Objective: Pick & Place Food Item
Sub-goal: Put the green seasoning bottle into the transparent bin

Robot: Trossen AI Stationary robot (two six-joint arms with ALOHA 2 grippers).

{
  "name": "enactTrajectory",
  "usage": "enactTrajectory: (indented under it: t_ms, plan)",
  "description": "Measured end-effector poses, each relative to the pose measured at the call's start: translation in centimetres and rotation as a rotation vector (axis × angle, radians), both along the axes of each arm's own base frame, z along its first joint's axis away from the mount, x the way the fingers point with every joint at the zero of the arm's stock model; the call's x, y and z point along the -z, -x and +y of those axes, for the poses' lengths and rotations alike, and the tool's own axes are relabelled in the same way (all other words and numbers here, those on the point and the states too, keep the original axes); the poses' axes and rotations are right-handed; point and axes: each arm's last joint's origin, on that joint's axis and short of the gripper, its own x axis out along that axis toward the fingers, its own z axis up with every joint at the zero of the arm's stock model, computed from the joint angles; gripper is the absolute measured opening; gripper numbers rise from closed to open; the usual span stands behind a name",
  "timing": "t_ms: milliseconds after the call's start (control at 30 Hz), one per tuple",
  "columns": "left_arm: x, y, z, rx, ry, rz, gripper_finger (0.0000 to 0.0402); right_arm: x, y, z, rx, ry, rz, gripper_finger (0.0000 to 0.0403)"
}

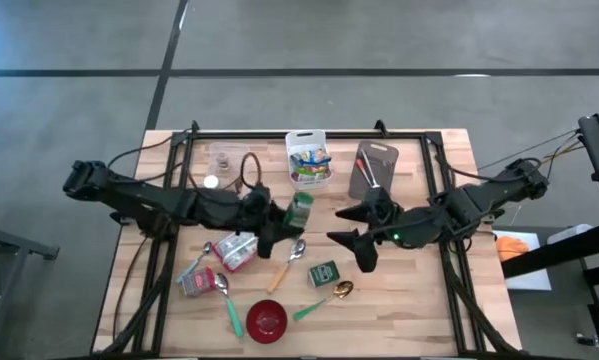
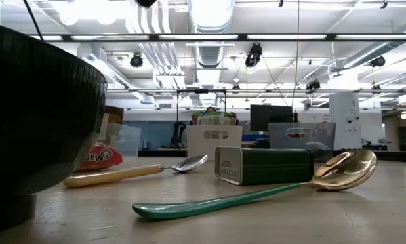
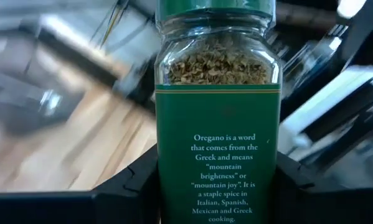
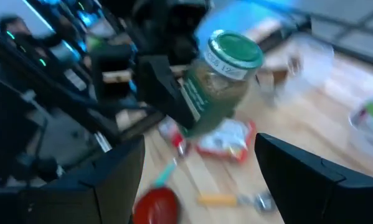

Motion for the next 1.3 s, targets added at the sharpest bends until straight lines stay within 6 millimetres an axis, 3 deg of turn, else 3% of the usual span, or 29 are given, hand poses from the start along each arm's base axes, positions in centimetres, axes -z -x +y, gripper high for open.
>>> enactTrajectory:
  t_ms: [300, 833, 1300]
  plan:
    - [-2.1, -0.4, 0.4, -0.008, -0.031, -0.224, 0.0184, -1.5, -0.4, -0.5, 0.121, 0.017, -0.148, 0.0299]
    - [-4.3, -0.6, 0.9, -0.001, -0.11, -0.343, 0.0184, -2.7, -1.9, -1.1, 0.088, 0.022, -0.289, 0.0299]
    - [-5.2, -3.7, 1.3, 0.08, -0.113, -0.352, 0.0184, -2.9, -2.4, -2.3, 0.077, 0.02, -0.307, 0.0299]
